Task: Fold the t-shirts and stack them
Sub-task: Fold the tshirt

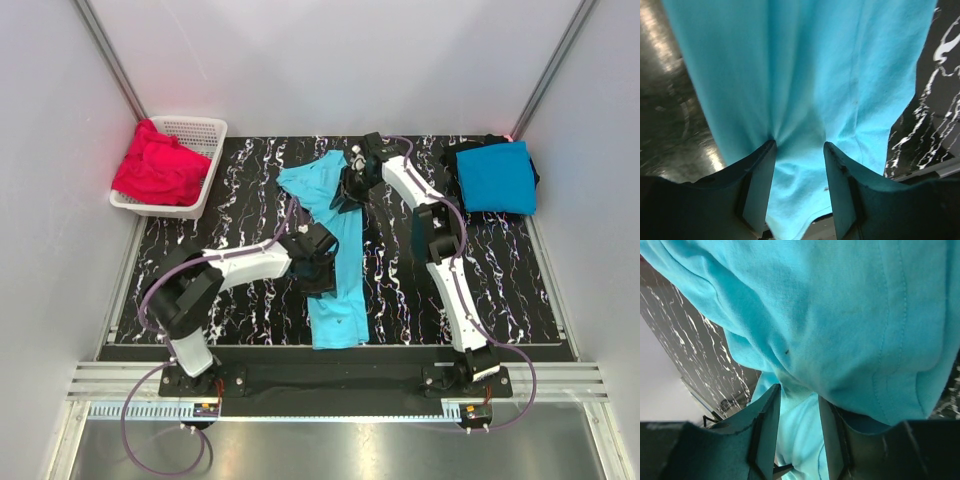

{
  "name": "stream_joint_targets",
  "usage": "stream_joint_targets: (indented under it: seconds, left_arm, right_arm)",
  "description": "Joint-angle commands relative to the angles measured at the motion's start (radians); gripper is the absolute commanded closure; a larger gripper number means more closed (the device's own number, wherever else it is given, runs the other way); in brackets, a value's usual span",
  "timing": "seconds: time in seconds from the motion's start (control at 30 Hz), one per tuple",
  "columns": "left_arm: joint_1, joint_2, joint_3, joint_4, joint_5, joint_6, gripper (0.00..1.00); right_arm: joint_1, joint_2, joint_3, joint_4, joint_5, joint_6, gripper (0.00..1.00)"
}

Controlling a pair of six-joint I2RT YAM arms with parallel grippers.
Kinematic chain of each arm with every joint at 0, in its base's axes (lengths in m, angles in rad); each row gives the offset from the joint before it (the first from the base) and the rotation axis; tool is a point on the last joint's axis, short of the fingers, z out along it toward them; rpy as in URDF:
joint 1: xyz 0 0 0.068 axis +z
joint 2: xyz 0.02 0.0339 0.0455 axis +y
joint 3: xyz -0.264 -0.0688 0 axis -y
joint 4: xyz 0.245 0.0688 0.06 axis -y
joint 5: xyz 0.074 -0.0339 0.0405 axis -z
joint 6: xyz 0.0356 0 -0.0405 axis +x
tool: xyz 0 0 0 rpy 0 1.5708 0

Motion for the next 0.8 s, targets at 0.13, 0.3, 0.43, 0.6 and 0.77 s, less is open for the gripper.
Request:
stream_joint_targets:
  seconds: [0.13, 0.3, 0.43, 0.6, 0.77]
  left_arm:
    - [-0.003, -0.074, -0.112, -0.153, -0.022, -0.01, 0.49]
    - [-0.004, -0.087, -0.1, -0.144, -0.015, 0.004, 0.5]
    - [-0.007, -0.159, -0.069, -0.127, -0.015, 0.013, 0.5]
    - [-0.007, -0.248, -0.046, -0.137, -0.038, 0.012, 0.49]
    - [-0.007, -0.321, -0.007, -0.178, -0.059, 0.016, 0.48]
  right_arm:
    - [-0.049, 0.036, -0.032, 0.044, 0.273, -0.001, 0.57]
    - [-0.044, 0.018, -0.044, 0.068, 0.146, -0.027, 0.58]
    - [-0.015, -0.061, -0.07, 0.12, 0.025, -0.113, 0.59]
    - [0.002, -0.191, -0.072, 0.182, -0.061, -0.124, 0.57]
    - [0.002, -0.272, -0.047, 0.214, -0.081, -0.111, 0.51]
